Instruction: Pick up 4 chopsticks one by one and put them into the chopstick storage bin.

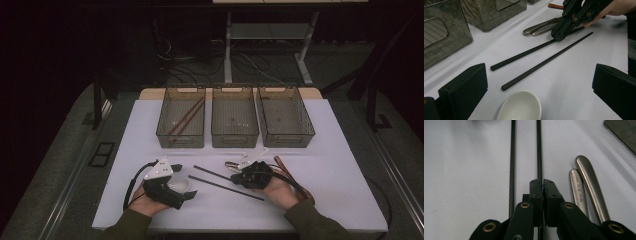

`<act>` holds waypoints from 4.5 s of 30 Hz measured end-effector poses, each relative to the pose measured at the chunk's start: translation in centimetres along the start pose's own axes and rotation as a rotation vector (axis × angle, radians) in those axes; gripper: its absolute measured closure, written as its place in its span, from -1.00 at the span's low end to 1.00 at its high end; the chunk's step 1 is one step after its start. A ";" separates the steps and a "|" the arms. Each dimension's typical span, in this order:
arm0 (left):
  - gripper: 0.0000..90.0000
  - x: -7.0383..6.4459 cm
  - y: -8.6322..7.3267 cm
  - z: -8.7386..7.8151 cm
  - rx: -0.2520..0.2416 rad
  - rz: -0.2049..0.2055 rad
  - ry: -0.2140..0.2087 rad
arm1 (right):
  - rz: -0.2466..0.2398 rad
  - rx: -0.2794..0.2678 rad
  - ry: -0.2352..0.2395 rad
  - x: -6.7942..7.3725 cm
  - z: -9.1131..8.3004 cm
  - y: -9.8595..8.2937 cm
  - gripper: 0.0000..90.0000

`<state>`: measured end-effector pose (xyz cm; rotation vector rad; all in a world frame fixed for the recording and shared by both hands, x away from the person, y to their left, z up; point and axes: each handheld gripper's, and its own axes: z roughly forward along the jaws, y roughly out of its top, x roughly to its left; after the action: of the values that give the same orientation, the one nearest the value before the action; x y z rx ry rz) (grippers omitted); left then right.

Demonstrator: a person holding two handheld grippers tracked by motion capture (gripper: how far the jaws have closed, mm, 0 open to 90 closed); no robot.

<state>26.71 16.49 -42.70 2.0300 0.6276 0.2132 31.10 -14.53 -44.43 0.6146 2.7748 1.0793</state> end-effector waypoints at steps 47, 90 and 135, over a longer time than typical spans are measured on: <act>-1.00 0.1 0.0 -0.1 -0.017 -0.004 -0.003 | 0.149 -0.216 -0.134 -5.5 -8.2 6.8 0.92; -1.00 0.0 0.2 0.3 -0.015 0.018 -0.011 | 0.231 -0.069 -0.211 -9.2 5.1 20.0 0.91; -1.00 -0.1 0.1 -0.1 -0.055 0.009 -0.030 | 0.182 -0.215 -0.083 -8.1 0.6 14.6 0.05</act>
<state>26.61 16.52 -42.55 1.9801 0.5884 0.2028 43.51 -7.72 -35.61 0.8744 2.5265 1.3313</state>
